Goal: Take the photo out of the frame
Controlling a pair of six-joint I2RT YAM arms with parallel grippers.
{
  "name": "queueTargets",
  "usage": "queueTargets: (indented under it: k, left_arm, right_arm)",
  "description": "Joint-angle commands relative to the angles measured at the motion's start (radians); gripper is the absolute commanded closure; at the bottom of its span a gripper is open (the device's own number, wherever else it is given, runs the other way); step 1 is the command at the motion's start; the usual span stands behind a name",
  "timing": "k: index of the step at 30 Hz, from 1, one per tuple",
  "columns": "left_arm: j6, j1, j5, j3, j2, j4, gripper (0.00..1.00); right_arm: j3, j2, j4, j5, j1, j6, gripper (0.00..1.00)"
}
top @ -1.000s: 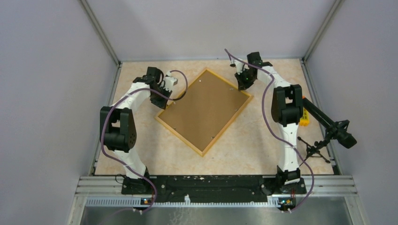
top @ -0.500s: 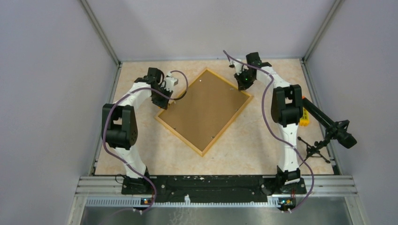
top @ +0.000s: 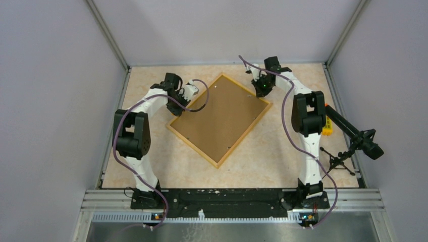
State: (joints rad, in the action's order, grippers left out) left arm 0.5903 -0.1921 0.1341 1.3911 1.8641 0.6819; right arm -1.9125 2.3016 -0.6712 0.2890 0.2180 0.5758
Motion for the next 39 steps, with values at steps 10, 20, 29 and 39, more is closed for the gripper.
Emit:
queueTargets:
  k: [10, 20, 29, 39]
  left_arm:
    - [0.126, -0.02, -0.082, 0.091, 0.035, 0.12, 1.0]
    - [0.069, -0.023, -0.123, 0.17, 0.069, 0.154, 1.0]
    - [0.203, -0.077, -0.125, 0.077, 0.033, 0.155, 1.0]
    - [0.227, -0.129, -0.161, 0.067, 0.027, 0.178, 1.0]
  right_arm:
    - [0.012, 0.046, -0.149, -0.017, 0.021, 0.009, 1.0]
    - [0.004, 0.056, -0.148, -0.01, 0.022, 0.006, 1.0]
    - [0.003, 0.061, -0.14, -0.007, 0.021, 0.004, 1.0]
    - [0.01, 0.062, -0.135, -0.008, 0.021, 0.0, 1.0]
